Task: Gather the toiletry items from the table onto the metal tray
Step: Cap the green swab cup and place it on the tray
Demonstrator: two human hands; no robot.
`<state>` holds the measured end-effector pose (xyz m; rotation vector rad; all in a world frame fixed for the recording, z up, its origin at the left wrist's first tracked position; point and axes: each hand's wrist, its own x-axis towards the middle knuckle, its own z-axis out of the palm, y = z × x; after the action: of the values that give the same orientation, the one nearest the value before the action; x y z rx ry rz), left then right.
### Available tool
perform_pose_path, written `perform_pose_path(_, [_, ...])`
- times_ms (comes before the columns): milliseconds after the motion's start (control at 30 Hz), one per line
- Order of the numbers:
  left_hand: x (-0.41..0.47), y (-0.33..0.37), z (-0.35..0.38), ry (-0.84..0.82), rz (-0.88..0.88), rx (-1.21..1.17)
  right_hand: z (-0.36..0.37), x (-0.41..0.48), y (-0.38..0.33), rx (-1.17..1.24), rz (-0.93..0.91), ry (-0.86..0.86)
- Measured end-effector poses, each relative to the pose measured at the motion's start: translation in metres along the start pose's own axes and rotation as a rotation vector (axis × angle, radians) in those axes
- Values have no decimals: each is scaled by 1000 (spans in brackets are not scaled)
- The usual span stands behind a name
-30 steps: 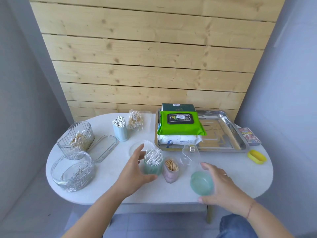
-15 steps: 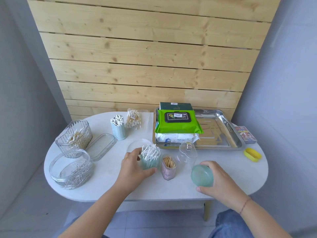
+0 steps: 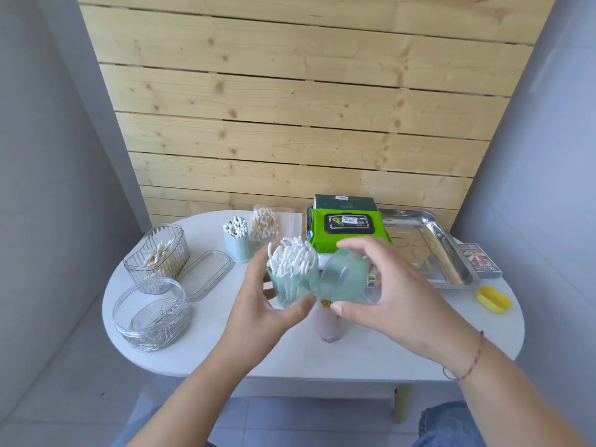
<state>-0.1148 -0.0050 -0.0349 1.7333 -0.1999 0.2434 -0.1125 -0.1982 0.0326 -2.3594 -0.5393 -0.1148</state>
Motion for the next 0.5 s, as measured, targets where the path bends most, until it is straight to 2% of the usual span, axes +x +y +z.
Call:
perform_pose_path(133, [-3,3,0,-25,54,142,0,5,-10,32,-24,-74])
perform_pose_path(233, [-4,2,4,-57,47,241,3,9,-14,80,-30,-47])
perform_pose_path(333, [-5,2,10,-70,59,297,5,13,-17,39,-38,-15])
perform_pose_path(500, [-5,6,16,-57,79,328,2,19,-21,-57,-47,-64])
